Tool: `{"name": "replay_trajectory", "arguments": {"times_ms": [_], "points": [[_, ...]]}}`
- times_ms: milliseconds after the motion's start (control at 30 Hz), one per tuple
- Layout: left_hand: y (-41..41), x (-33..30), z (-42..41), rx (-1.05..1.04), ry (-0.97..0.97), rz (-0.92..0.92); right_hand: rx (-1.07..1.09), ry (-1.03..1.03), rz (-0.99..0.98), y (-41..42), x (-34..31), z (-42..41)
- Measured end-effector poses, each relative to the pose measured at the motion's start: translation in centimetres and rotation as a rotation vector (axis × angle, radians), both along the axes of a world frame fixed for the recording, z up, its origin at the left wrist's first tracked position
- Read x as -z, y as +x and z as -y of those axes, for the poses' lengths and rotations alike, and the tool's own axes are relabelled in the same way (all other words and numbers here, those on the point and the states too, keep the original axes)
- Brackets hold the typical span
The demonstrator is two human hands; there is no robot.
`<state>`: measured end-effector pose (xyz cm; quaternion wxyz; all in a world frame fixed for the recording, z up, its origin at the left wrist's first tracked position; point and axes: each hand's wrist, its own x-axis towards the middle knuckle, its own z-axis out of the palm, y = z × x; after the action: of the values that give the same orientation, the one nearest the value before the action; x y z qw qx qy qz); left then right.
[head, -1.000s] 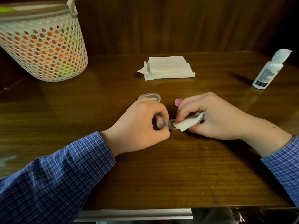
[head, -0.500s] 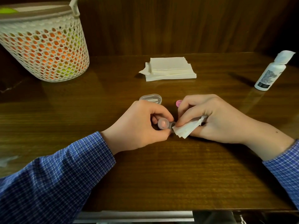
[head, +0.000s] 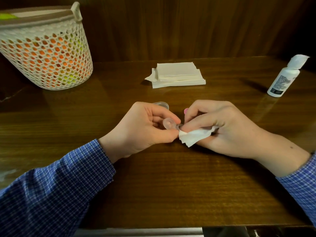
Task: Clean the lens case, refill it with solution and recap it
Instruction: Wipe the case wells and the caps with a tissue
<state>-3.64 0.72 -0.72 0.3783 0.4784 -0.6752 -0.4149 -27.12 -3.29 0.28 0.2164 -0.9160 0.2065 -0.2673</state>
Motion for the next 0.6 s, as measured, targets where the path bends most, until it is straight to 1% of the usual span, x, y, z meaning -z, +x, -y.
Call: {"name": "replay_trajectory", "arguments": {"times_ms": [67,133,433,533,600], "points": [[-0.1,0.0,-0.1,0.003,0.022,0.000,-0.009,0.042,-0.037,-0.1,-0.1,0.0],[-0.1,-0.1,-0.1,0.014,0.052,-0.038,-0.010,0.059,-0.030,-0.2,-0.2,0.0],[-0.1,-0.3,0.2,0.128,0.240,-0.387,0.029,-0.040,0.115,0.4,-0.5,-0.7],[-0.1,-0.3,0.2,0.215,0.234,-0.428,0.021,-0.028,0.146,0.6,-0.6,-0.9],[-0.2,-0.4,0.2,0.254,0.242,-0.452,0.025,0.026,0.162,0.6,-0.7,-1.0]]}}
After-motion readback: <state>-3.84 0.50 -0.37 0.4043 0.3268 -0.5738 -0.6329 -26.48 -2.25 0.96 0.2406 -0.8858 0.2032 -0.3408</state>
